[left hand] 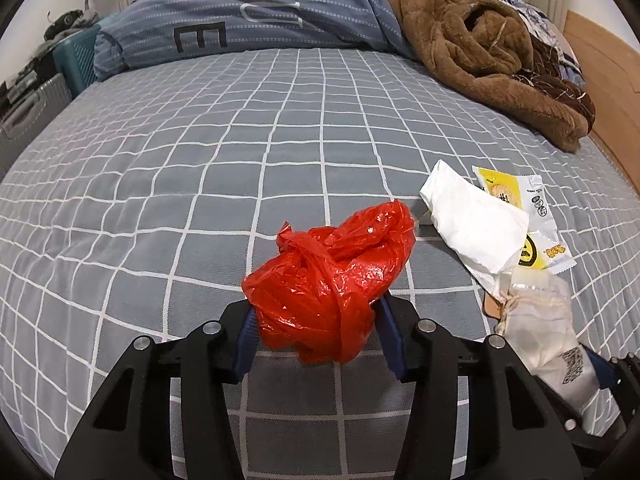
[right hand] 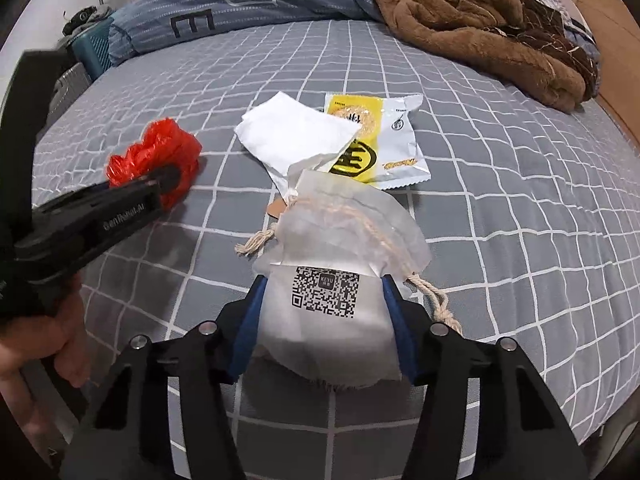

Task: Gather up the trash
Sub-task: 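Lift the red bag and white pouch and carry both down over the floor bin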

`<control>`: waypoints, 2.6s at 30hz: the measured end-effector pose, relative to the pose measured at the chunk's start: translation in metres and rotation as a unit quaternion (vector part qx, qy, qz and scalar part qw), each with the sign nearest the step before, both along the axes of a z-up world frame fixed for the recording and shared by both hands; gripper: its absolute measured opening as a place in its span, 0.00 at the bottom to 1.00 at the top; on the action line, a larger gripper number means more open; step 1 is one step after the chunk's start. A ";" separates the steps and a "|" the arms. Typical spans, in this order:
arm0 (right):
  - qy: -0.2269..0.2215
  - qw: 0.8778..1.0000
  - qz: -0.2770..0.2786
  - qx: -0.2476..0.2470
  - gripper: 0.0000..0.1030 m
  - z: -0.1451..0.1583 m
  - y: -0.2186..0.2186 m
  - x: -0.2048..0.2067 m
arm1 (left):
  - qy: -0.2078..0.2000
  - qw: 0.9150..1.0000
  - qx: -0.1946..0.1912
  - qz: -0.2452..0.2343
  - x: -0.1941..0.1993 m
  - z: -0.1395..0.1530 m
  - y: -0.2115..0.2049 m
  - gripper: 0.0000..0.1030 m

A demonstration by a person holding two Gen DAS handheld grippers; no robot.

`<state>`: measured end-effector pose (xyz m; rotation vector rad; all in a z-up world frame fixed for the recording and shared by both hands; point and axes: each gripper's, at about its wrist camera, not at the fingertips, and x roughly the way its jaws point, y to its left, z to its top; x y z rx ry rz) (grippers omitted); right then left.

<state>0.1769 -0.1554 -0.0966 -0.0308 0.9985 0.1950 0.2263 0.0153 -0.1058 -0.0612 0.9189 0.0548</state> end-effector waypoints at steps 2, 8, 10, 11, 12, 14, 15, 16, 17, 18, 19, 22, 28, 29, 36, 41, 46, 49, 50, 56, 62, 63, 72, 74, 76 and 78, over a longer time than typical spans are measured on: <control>-0.006 1.000 -0.003 0.003 0.52 0.003 -0.001 -0.001 | 0.000 1.000 0.001 -0.001 -0.001 0.001 -0.001 0.48; -0.014 1.000 0.002 -0.001 0.52 0.009 0.000 -0.003 | 0.003 1.000 0.009 -0.007 -0.005 0.003 -0.005 0.48; -0.014 1.000 0.001 0.000 0.52 0.011 0.000 -0.003 | 0.004 1.000 0.013 -0.010 -0.006 0.004 -0.006 0.48; -0.015 1.000 0.001 0.002 0.52 0.013 -0.001 -0.004 | 0.005 1.000 0.014 -0.010 -0.007 0.005 -0.007 0.48; -0.017 1.000 0.002 0.002 0.51 0.015 -0.001 -0.004 | 0.005 1.000 0.013 -0.010 -0.007 0.006 -0.007 0.48; -0.021 1.000 0.002 0.003 0.52 0.020 -0.002 -0.006 | 0.004 1.000 0.011 -0.010 -0.010 0.009 -0.006 0.48; -0.023 1.000 0.002 0.003 0.52 0.022 -0.003 -0.008 | 0.002 1.000 0.014 -0.010 -0.012 0.010 -0.007 0.48; -0.024 1.000 0.002 0.002 0.51 0.023 -0.003 -0.009 | 0.002 1.000 0.016 -0.011 -0.013 0.010 -0.007 0.48; -0.025 1.000 0.002 0.001 0.51 0.025 -0.004 -0.011 | 0.003 1.000 0.022 -0.013 -0.017 0.008 -0.008 0.48; -0.026 1.000 0.001 0.001 0.52 0.026 -0.004 -0.012 | 0.006 1.000 0.025 -0.015 -0.019 0.007 -0.008 0.48; -0.028 1.000 0.000 0.001 0.52 0.028 -0.005 -0.013 | 0.008 1.000 0.027 -0.015 -0.022 0.006 -0.008 0.48; -0.035 0.999 -0.003 0.004 0.51 0.034 -0.008 -0.017 | 0.008 1.000 0.016 -0.008 -0.031 0.010 -0.003 0.48; -0.039 0.999 -0.007 0.005 0.51 0.034 -0.012 -0.032 | 0.001 1.000 0.004 0.004 -0.060 0.021 0.006 0.48; -0.040 0.999 -0.008 0.006 0.51 0.035 -0.013 -0.035 | 0.001 1.000 0.002 0.005 -0.063 0.022 0.007 0.48; -0.057 0.998 -0.015 0.014 0.51 0.048 -0.021 -0.056 | -0.001 1.000 -0.010 0.007 -0.092 0.031 0.007 0.48; -0.067 0.998 -0.013 0.017 0.51 0.057 -0.020 -0.075 | -0.013 1.000 -0.015 0.006 -0.115 0.043 0.007 0.48; -0.079 0.997 -0.009 0.010 0.51 0.064 -0.014 -0.089 | -0.018 1.000 -0.020 0.005 -0.138 0.051 0.009 0.48; -0.085 0.996 -0.010 0.015 0.51 0.070 -0.013 -0.096 | -0.019 0.999 -0.025 0.008 -0.151 0.054 0.014 0.48; -0.087 0.996 -0.010 0.016 0.51 0.071 -0.012 -0.098 | -0.018 0.999 -0.025 0.007 -0.156 0.055 0.015 0.48; -0.093 0.995 -0.006 0.016 0.51 0.074 -0.007 -0.112 | -0.019 1.000 -0.021 0.003 -0.180 0.056 0.018 0.48; -0.100 0.995 -0.005 0.018 0.51 0.080 -0.007 -0.124 | -0.020 1.000 -0.022 -0.001 -0.198 0.056 0.022 0.48; -0.101 0.995 -0.007 0.020 0.51 0.082 -0.008 -0.127 | -0.020 1.000 -0.022 -0.001 -0.200 0.057 0.022 0.48; -0.106 0.994 0.000 0.022 0.51 0.088 -0.006 -0.148 | -0.014 0.999 -0.029 0.000 -0.224 0.061 0.023 0.48; -0.109 0.994 0.002 0.021 0.51 0.089 -0.007 -0.156 | -0.017 0.999 -0.031 0.001 -0.231 0.064 0.023 0.48; -0.111 0.994 0.003 0.023 0.51 0.091 -0.008 -0.162 | -0.020 0.999 -0.030 0.001 -0.238 0.067 0.022 0.48; -0.114 0.993 0.003 0.025 0.51 0.094 -0.010 -0.170 | -0.023 0.999 -0.028 -0.002 -0.244 0.070 0.020 0.48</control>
